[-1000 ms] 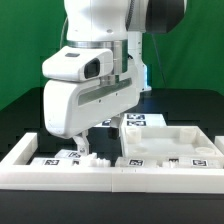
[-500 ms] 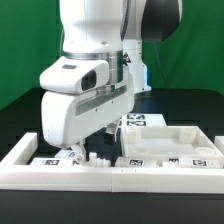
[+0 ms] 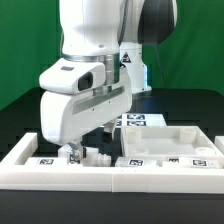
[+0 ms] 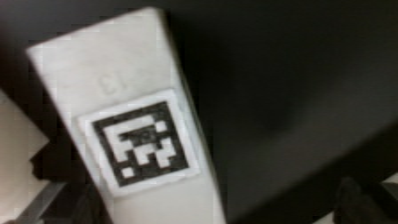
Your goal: Assemble one leg
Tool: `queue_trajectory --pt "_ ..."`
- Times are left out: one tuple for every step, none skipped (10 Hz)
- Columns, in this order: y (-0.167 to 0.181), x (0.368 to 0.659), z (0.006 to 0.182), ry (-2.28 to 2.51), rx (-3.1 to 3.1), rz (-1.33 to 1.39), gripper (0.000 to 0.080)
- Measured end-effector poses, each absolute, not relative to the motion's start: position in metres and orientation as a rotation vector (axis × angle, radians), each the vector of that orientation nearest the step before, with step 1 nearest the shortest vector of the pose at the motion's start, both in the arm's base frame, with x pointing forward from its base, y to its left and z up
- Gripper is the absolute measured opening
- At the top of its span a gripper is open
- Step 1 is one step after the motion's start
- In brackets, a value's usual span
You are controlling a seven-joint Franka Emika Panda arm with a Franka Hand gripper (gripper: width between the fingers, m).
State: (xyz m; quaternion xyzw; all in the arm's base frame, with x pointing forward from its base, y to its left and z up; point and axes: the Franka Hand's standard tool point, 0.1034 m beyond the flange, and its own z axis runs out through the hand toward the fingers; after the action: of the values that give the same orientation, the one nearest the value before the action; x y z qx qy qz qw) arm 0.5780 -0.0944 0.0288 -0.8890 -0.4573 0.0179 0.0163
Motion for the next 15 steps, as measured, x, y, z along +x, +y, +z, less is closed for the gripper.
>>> queue_trajectory --pt "-0.093 0.573 0.033 -1.377 -2.787 0.058 0.0648" --pt "-0.086 0.573 0.039 -1.358 -2.801 0.058 0.0648" --pt "-0.080 0.576 0.041 -1.382 -2.790 0.059 0.0648" --pt "-0.082 0.575 0.040 -1.379 -2.790 0.063 0.0648" --pt "-0.082 0.575 0.039 -1.378 -2.790 0.064 0.0648" --pt "-0.082 0.575 0.039 -1.379 -2.790 0.064 0.0648" --pt "-0.082 0.574 0.038 -1.378 -2.789 0.065 0.0648" --pt "-0.082 0.575 0.039 -1.385 -2.786 0.066 0.0648" --pt "-0.083 0.578 0.039 -1.395 -2.784 0.062 0.0648" --pt "-0.085 0.577 0.034 -1.400 -2.778 0.067 0.0648" --pt "-0.090 0.579 0.030 -1.405 -2.785 0.050 0.0648" --pt "-0.092 0.583 0.029 -1.414 -2.794 0.025 0.0648" --pt "-0.095 0.583 0.026 -1.421 -2.793 0.020 0.0648" --pt "-0.097 0.579 0.019 -1.430 -2.781 0.035 0.0648" --pt "-0.099 0.576 0.014 -1.423 -2.777 0.048 0.0648"
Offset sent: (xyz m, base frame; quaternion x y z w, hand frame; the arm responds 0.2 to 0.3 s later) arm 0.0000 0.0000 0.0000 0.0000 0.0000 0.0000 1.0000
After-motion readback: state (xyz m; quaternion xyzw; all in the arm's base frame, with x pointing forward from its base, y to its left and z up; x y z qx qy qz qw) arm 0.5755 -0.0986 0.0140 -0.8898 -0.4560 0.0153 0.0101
